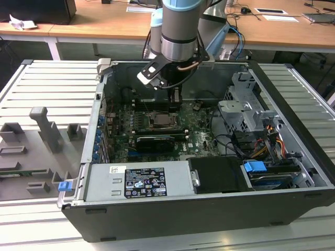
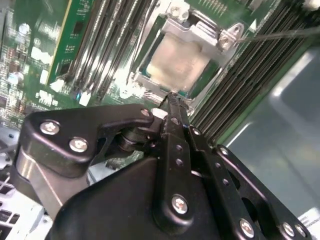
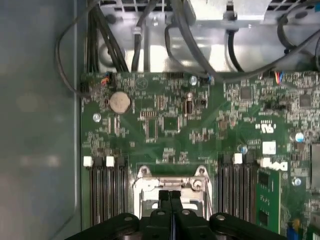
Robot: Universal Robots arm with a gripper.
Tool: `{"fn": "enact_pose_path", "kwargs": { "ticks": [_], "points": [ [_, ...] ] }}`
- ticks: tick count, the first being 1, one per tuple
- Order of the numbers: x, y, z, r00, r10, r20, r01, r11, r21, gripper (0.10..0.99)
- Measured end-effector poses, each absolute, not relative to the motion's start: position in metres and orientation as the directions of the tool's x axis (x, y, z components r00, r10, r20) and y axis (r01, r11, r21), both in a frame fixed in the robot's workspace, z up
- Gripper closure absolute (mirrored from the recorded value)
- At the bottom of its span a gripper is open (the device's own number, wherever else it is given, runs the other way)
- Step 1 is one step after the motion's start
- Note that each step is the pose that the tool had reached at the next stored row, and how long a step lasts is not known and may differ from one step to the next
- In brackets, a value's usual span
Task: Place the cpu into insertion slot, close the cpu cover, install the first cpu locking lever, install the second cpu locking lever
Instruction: 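Close the cpu cover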
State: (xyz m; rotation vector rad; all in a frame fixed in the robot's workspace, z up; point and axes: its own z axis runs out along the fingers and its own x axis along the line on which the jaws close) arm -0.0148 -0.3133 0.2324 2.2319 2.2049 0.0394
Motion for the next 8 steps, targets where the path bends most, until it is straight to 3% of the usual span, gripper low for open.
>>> {"fn": "enact_pose_path", "kwargs": {
  "ticks": [8],
  "points": [
    [-0.041, -0.313, 0.226, 0.012, 1.000, 0.015, 1.000, -0.012, 0.020, 0.980]
  ]
}}
